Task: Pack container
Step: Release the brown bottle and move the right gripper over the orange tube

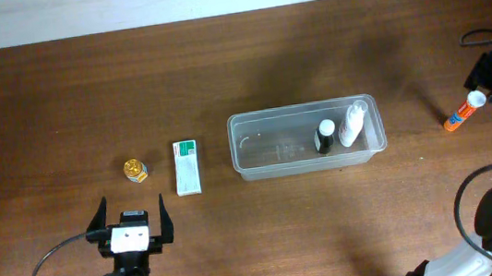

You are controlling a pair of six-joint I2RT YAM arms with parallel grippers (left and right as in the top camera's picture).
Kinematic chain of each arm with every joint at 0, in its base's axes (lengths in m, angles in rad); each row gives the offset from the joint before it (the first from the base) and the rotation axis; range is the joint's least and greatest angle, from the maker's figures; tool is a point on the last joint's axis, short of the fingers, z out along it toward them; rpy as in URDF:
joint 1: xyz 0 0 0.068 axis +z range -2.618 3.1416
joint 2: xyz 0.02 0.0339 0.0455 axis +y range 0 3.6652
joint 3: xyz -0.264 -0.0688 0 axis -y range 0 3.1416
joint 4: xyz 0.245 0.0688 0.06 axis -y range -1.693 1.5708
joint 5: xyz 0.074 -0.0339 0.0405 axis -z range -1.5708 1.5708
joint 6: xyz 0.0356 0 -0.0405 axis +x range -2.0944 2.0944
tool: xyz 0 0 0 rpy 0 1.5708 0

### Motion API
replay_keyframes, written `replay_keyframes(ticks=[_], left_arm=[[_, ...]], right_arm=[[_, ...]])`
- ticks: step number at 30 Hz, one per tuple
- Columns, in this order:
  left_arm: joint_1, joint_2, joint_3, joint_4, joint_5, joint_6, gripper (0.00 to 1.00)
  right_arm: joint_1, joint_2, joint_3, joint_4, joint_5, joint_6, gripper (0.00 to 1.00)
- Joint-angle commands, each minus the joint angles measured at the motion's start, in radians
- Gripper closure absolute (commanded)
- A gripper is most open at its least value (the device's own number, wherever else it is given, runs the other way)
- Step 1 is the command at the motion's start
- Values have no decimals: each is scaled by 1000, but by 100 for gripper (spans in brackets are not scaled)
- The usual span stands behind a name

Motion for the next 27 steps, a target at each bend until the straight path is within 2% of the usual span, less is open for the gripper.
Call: replay_keyframes(ticks=[1, 11, 13, 16, 22, 27], left_arm=[[5, -7, -2, -6, 15, 8, 1], [5, -7, -2, -7, 15, 9, 1], [5, -7, -2, -6, 15, 9, 1], [5, -7, -2, -6, 15, 9, 1], [5, -7, -2, -6, 14, 9, 1], [5, -7, -2, -6, 15, 8, 1]], right_arm=[[-3, 62, -7, 19, -24, -15, 28], [-4, 180, -7, 51, -48, -44, 30], [-4, 187, -7, 58, -48, -44, 35], [-4, 187, -7, 71, -48, -47, 51], [-4, 187, -7, 78, -48, -47, 74], [-4, 187, -5, 77, -64, -47, 81]])
